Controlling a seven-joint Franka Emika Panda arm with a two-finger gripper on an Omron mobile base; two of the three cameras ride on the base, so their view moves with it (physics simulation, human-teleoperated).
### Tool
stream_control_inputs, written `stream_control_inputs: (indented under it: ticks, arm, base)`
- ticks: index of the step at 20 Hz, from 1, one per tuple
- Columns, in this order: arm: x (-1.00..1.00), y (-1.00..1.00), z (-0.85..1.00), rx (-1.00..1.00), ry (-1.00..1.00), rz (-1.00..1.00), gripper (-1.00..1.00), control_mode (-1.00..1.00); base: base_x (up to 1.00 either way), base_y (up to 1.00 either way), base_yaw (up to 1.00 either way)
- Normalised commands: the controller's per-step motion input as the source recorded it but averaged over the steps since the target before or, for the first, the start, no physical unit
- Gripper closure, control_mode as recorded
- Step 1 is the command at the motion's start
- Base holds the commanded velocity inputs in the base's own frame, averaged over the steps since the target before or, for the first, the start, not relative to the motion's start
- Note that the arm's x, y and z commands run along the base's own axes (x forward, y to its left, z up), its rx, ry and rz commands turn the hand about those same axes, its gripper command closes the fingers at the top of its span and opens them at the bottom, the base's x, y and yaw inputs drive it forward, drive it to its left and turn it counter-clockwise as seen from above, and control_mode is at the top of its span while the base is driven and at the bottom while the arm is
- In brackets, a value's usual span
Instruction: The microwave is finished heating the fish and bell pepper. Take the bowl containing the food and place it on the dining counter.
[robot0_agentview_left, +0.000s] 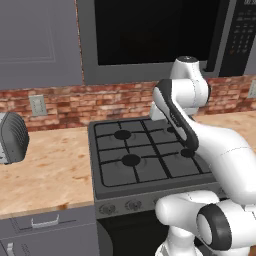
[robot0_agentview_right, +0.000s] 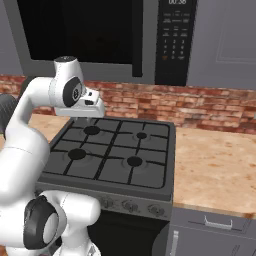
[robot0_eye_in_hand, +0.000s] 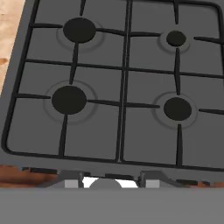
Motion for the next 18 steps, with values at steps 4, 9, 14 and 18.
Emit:
stream_control_inputs:
  ticks: [4, 9, 14, 18]
  arm:
    - [-0.13, 0.0, 0.0, 0.0, -0.11, 0.0, -1.0, -1.0]
    - [-0.5, 0.0, 0.0, 0.0, -0.13, 0.0, -1.0, -1.0]
    - [-0.78, -0.08, 0.0, 0.0, -0.19, 0.0, -1.0, -1.0]
    - [-0.91, -0.14, 0.0, 0.0, -0.17, 0.0, -1.0, -1.0]
  base:
    - [0.0, 0.0, 0.0]
    - [0.0, 0.0, 0.0]
    - [0.0, 0.0, 0.0]
    - [0.0, 0.0, 0.0]
